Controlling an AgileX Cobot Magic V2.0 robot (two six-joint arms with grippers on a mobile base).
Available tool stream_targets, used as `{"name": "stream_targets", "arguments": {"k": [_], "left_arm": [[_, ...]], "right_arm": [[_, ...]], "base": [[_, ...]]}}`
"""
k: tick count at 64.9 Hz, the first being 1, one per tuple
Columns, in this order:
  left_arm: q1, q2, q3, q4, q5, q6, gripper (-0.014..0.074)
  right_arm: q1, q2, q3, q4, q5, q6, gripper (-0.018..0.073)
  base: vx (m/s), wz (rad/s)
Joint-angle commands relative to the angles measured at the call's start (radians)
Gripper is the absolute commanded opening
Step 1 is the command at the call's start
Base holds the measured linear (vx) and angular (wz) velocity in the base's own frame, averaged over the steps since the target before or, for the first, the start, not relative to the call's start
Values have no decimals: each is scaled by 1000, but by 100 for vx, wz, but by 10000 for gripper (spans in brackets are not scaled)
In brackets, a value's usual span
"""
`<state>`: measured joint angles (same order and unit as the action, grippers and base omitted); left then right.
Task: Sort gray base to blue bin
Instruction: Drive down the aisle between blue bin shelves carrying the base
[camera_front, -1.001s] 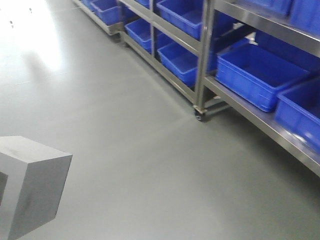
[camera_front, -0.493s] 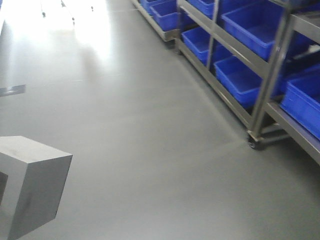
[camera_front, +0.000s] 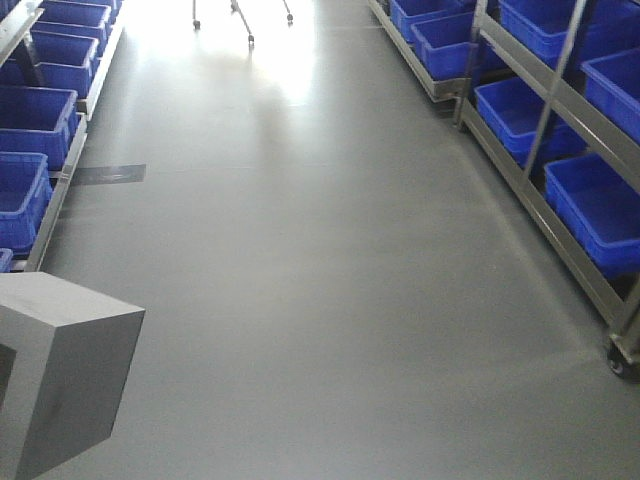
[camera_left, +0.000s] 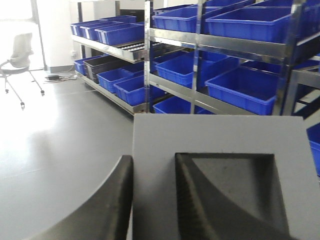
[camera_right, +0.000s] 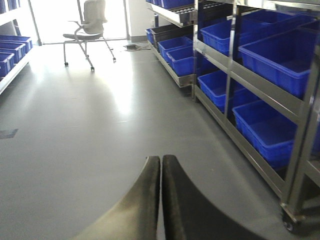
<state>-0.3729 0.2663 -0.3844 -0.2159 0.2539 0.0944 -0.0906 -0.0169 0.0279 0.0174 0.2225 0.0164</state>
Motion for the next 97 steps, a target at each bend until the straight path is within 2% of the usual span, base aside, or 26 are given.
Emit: {"name": "stream_targets", "arguments": {"k": [1, 97], "left_arm": [[-1, 9, -35, -12, -104, -4, -6], [-1, 9, -35, -12, -104, -4, -6]], "right_arm": [[0, -2, 2, -5, -75, -3, -5], [0, -2, 2, -5, -75, -3, -5]], "base": [[36, 23], [43, 6]]}}
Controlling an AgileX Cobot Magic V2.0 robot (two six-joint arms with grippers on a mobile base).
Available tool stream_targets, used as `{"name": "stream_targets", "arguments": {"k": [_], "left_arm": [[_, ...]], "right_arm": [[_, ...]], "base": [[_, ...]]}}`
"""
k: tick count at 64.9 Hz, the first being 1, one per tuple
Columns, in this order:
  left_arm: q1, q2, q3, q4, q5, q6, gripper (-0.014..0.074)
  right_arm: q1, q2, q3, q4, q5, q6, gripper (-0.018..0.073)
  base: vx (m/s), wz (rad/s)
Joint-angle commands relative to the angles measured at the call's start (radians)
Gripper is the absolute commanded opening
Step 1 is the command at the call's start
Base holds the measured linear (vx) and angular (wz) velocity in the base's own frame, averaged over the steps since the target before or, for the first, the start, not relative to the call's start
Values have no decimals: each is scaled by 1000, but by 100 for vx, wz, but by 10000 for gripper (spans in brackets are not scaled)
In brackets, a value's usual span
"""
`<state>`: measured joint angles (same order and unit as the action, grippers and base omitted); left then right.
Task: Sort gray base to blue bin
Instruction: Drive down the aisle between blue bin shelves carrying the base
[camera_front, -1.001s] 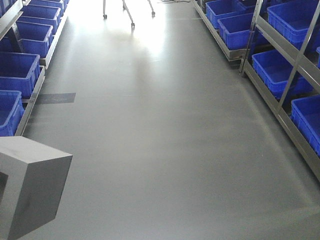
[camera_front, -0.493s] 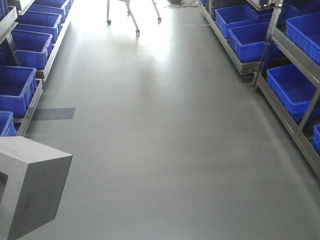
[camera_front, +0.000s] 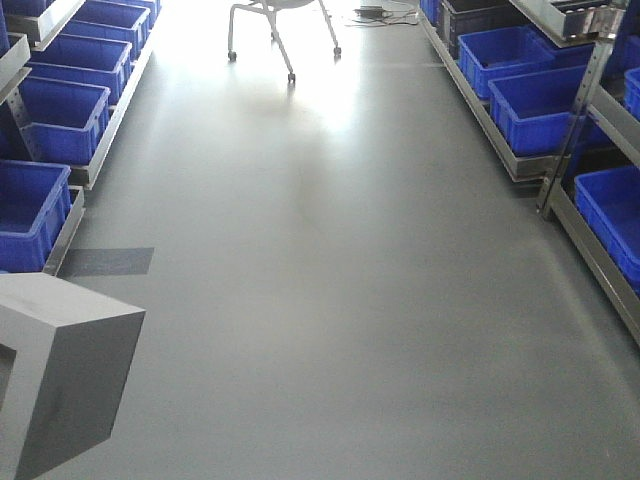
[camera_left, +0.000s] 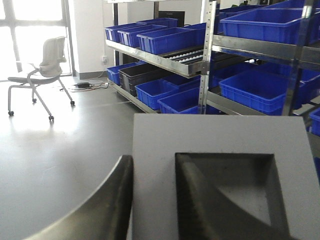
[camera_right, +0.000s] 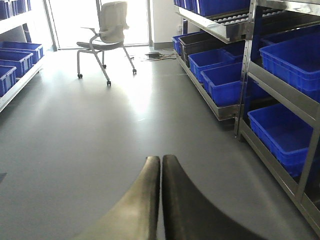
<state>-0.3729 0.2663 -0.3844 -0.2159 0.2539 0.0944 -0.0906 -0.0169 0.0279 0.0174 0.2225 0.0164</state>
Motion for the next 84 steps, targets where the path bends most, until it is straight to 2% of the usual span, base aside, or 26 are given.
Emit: {"name": "stream_targets", "arguments": {"k": [1, 84], "left_arm": [[-1, 9, -35, -12, -104, -4, -6], [-1, 9, -35, -12, -103, -4, -6]], "right_arm": [[0, -2, 2, -5, -75, -3, -5], [0, -2, 2, -5, -76, -3, -5]], "base": [[45, 5], [42, 0]]}}
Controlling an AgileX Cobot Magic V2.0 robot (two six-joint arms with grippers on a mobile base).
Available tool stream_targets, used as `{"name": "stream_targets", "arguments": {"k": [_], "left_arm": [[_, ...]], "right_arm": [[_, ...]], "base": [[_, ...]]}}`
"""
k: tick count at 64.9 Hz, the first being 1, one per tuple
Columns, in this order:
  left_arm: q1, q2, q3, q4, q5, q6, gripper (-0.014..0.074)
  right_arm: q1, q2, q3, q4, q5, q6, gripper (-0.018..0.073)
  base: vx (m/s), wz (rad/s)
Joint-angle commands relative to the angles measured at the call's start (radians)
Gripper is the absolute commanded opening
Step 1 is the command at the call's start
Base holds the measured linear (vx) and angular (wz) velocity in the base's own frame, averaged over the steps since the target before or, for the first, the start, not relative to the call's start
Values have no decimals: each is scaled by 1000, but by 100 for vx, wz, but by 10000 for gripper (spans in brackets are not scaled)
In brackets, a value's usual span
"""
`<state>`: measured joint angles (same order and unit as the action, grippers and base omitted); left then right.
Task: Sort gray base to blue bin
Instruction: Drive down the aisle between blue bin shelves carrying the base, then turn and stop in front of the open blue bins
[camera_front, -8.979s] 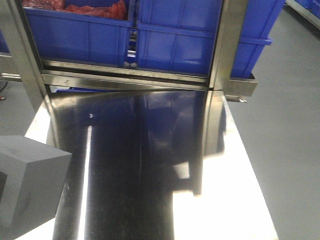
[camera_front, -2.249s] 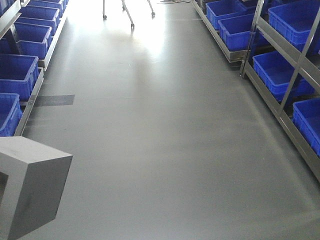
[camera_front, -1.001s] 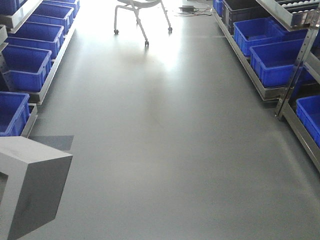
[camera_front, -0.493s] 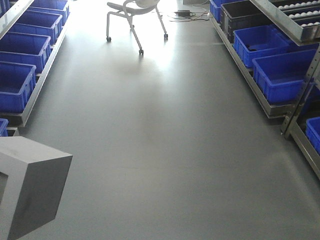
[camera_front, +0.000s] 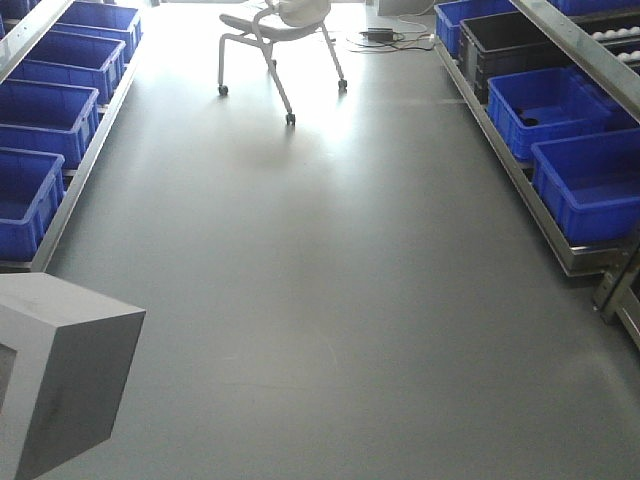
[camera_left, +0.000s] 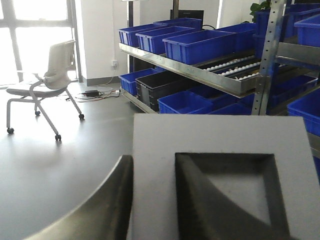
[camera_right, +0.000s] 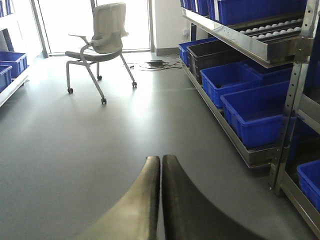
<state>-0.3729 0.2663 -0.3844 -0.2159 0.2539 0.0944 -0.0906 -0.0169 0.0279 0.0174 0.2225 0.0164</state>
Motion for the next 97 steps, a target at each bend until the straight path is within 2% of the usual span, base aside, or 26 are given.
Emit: {"name": "stream_targets", "arguments": {"k": [1, 29, 97], "left_arm": [[-1, 9, -35, -12, -103, -4, -6], [-1, 9, -35, -12, -104, -4, -6], [-1, 9, -35, -12, -104, -4, -6]], "right_arm": [[0, -2, 2, -5, -76, -3, -5], [0, -2, 2, -5, -76, -3, -5], [0, -2, 2, -5, -75, -3, -5]], "base": [[35, 10], [30, 35], [20, 76]]}}
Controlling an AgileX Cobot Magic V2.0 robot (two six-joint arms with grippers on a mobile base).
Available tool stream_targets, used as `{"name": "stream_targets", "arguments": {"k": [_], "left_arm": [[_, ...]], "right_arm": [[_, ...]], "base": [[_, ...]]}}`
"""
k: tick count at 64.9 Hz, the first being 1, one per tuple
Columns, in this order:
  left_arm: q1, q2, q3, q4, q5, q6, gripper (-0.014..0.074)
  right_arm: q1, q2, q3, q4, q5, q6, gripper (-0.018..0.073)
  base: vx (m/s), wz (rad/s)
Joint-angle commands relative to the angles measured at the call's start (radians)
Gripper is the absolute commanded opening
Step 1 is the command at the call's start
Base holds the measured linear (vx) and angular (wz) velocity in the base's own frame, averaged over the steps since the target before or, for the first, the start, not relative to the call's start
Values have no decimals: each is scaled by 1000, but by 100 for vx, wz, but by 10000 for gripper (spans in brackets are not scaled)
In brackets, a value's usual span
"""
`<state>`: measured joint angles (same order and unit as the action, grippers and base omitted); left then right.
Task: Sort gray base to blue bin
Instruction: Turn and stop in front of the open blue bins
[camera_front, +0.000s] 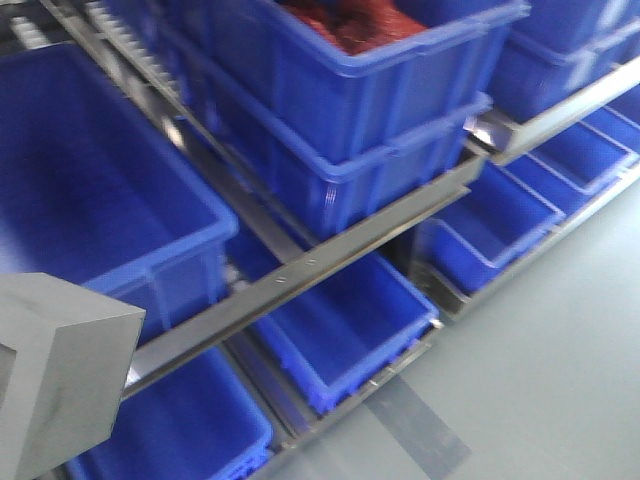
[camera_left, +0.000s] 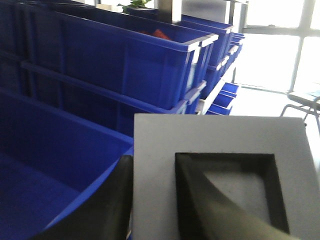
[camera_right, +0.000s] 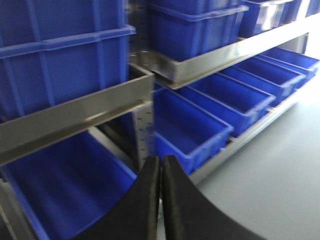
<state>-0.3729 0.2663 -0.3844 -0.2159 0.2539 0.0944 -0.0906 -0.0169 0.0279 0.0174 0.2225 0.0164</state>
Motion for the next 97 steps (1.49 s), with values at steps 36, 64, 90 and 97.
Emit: {"name": "stream_targets", "arguments": {"k": [36, 64, 90, 97], "left_arm": [[-1, 9, -35, -12, -104, -4, -6], [-1, 9, -35, -12, -104, -4, -6], [-1, 9, -35, -12, -104, -4, -6], [-1, 9, -35, -12, -104, -4, -6]], "right_arm": [[0, -2, 2, -5, -75, -3, -5], [0, -2, 2, -5, -76, -3, -5], [0, -2, 2, -5, -76, -3, -5], [0, -2, 2, -5, -76, -3, -5]], "base": [[15, 62], [11, 45], [6, 24], [2, 8]]}}
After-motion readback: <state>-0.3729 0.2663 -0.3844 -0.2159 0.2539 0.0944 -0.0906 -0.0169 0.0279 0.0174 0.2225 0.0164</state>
